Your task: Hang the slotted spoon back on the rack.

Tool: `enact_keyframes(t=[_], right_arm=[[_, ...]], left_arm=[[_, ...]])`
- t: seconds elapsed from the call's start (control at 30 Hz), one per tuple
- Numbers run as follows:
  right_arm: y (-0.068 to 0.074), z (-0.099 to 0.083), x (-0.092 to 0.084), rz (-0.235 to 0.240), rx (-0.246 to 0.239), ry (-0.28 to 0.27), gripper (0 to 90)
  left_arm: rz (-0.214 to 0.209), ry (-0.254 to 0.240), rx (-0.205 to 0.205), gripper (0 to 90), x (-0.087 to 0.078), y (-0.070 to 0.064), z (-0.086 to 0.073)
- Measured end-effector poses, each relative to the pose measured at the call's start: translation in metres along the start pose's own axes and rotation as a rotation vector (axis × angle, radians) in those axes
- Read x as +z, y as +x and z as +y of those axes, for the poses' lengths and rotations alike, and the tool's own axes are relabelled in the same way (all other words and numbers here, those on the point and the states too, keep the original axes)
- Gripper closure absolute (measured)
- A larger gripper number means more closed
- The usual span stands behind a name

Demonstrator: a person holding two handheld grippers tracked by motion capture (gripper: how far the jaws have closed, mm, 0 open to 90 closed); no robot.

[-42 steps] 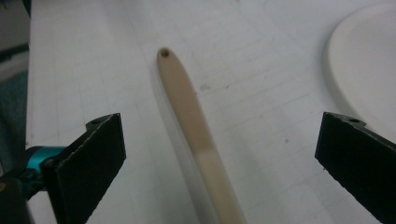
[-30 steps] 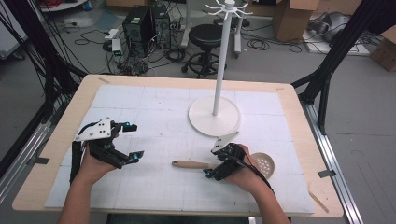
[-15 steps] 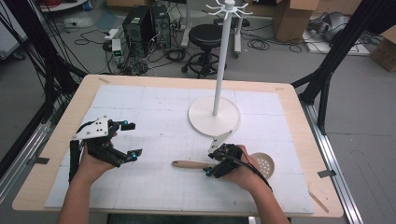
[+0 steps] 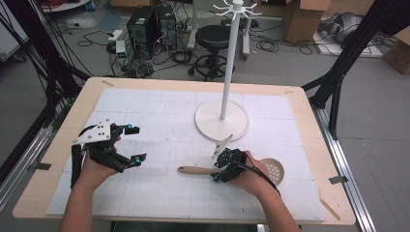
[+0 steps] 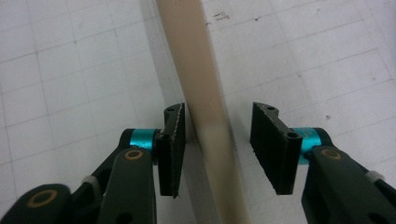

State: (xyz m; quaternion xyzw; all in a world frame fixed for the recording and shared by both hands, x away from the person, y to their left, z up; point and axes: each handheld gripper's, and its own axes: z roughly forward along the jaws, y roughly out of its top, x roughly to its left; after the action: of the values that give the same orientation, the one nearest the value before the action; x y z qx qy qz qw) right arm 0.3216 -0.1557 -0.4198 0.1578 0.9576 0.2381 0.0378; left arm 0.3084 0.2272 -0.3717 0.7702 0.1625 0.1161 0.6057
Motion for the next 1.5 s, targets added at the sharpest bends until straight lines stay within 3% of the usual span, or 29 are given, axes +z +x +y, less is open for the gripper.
enact_keyframes(t=[0.1, 0.17, 0.6, 0.9, 1.2, 1.5], right_arm=[[0.000, 0.003, 0.000, 0.010, -0.009, 0.019, 60.4], [0.000, 0.005, 0.000, 0.025, -0.022, 0.023, 68.5], [0.001, 0.005, -0.004, 0.029, -0.060, 0.013, 74.5], [-0.005, 0.001, -0.038, -0.001, -0.030, -0.125, 74.4], [-0.014, -0.003, -0.082, -0.005, -0.004, -0.327, 74.6], [-0.024, -0.007, -0.111, -0.001, 0.039, -0.487, 74.6]], left_arm=[[-0.002, 0.006, 0.004, 5.9, 0.000, 0.000, 0.000], [-0.001, 0.003, 0.002, 5.9, 0.000, -0.001, 0.001], [-0.001, 0.009, 0.009, 5.9, 0.000, -0.001, 0.001], [0.000, 0.010, 0.007, 5.9, 0.001, -0.001, 0.001], [0.002, 0.009, 0.005, 5.9, 0.000, -0.001, 0.001], [0.001, 0.004, 0.002, 5.9, 0.000, -0.001, 0.001]])
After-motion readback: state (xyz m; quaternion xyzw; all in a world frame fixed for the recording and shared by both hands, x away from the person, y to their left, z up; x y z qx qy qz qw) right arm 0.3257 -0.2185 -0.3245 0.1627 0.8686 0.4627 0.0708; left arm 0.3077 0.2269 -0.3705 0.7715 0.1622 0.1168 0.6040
